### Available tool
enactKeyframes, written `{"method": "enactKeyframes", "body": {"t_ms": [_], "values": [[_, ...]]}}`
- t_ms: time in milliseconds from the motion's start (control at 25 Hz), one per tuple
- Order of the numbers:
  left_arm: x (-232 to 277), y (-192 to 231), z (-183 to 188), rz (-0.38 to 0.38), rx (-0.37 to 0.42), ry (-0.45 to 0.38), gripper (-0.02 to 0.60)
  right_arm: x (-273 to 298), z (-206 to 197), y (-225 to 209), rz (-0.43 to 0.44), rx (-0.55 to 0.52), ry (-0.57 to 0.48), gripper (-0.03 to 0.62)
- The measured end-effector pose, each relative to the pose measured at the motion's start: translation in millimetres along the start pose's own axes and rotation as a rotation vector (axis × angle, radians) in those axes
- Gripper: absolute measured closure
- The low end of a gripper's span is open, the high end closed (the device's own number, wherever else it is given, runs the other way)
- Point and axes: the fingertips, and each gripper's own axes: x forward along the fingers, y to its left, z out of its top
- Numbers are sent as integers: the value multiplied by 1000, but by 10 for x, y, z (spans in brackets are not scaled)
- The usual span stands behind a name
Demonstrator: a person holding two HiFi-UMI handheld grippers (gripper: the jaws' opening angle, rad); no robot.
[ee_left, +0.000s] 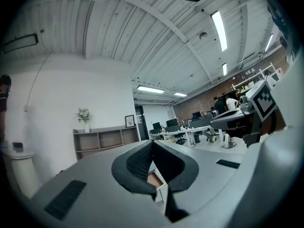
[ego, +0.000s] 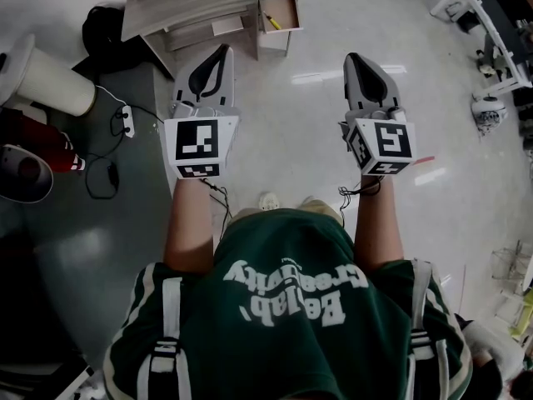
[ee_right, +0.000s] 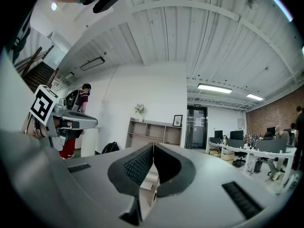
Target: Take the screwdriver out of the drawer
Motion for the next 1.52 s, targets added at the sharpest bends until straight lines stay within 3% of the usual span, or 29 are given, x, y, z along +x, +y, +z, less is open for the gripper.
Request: {"method": "enactKeyframes", "body": {"t_ms": [1040, 1320, 1520], "values": [[20, -9, 53, -9, 9, -15, 563, -6, -19, 47, 13, 10, -15, 559], [301, 37, -19, -12, 12, -16, 563, 290, -91, -70, 26, 16, -16, 559], [805, 224, -124, -4, 15, -3, 563, 825, -176, -278, 43, 21, -16, 559]]}}
